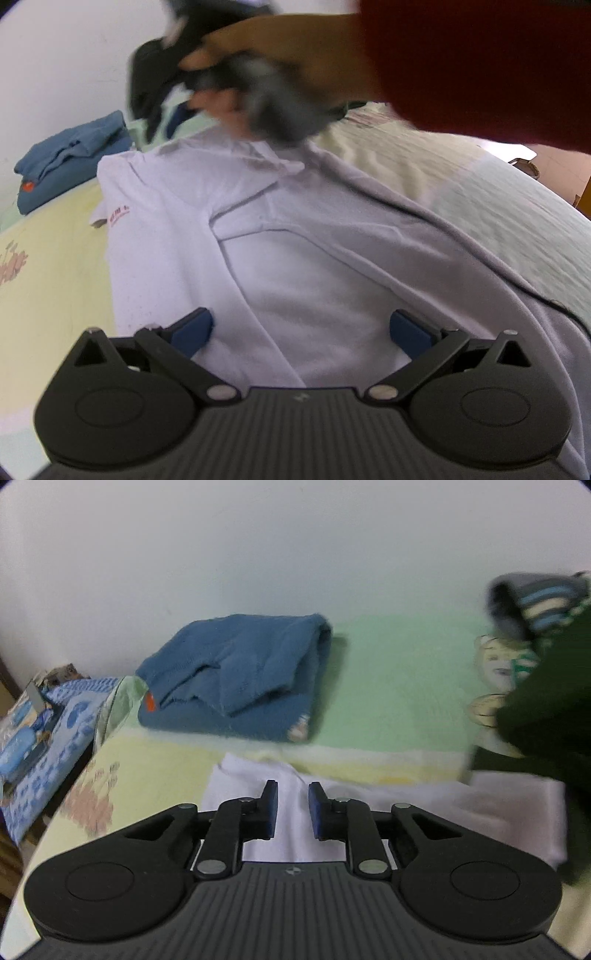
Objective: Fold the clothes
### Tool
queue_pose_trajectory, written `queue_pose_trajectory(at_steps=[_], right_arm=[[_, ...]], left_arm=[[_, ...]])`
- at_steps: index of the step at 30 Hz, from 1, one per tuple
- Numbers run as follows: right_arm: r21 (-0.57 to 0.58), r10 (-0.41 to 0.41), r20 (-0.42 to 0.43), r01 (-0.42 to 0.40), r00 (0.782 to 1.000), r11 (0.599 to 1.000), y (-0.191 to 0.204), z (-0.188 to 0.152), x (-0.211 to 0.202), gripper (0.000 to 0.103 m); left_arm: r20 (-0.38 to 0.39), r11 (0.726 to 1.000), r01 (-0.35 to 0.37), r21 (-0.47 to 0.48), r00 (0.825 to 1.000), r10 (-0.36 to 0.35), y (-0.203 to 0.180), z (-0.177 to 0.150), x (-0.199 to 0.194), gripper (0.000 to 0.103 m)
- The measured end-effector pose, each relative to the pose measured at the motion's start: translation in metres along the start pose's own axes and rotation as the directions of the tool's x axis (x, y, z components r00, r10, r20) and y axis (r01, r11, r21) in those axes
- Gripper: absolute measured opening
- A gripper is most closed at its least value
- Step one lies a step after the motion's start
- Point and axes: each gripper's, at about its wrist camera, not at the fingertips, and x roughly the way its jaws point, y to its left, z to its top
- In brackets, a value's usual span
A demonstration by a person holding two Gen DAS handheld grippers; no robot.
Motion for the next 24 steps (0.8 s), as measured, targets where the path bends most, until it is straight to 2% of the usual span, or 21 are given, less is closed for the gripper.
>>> queue_pose_trajectory(at_steps=[4,8,11,13,15,16,20,24], right_arm=[[0.004,-0.09,-0.021,0.09,0.996,0.996,-0.022,-0.018,-0.017,0.022],[0.101,-0.177,-0.044,0.181,0.983,0.978,-0.053,-0.022,-0.012,0.018],[0.054,-0.237,-0.004,0.237,0.972,0.97,-0.056,-0.025,-0.005,0.009],[0.049,-0.262,0.007,0.261,0.965,0.964,-0.051,-0.026,-0.007,0.009],[0.075,-0.222,0.023,0.219,0.975,0.973,-0.045,-0.03,-0.024,0.017],[0.088,-0.2,0.032,0.196,0.979,0.977,-0.042,-0.032,-0.033,0.017],[0.054,-0.114,-0.043,0.117,0.993,0.992,-0.024,-0.055,-0.068,0.02],[0.037,-0.123,-0.091,0.127,0.988,0.991,-0.019,-0.077,-0.079,0.022]], left_arm=[[0.002,1.0,0.0,0.0,1.0,0.0,0.002,-0.001,0.0,0.102],[0.002,1.0,-0.002,0.002,1.0,0.002,0.002,-0.003,0.0,0.102],[0.004,1.0,0.0,0.003,1.0,0.0,0.002,-0.004,0.0,0.102],[0.004,1.0,0.002,0.005,1.0,-0.002,0.002,-0.005,-0.001,0.102],[0.006,1.0,0.006,0.007,1.0,-0.006,0.002,-0.005,-0.003,0.102],[0.006,1.0,0.007,0.008,1.0,-0.007,0.003,-0.005,-0.003,0.102],[0.008,1.0,0.009,0.009,1.0,-0.009,0.004,-0.005,-0.003,0.102],[0.007,1.0,0.009,0.011,1.0,-0.01,0.004,-0.005,-0.003,0.102]])
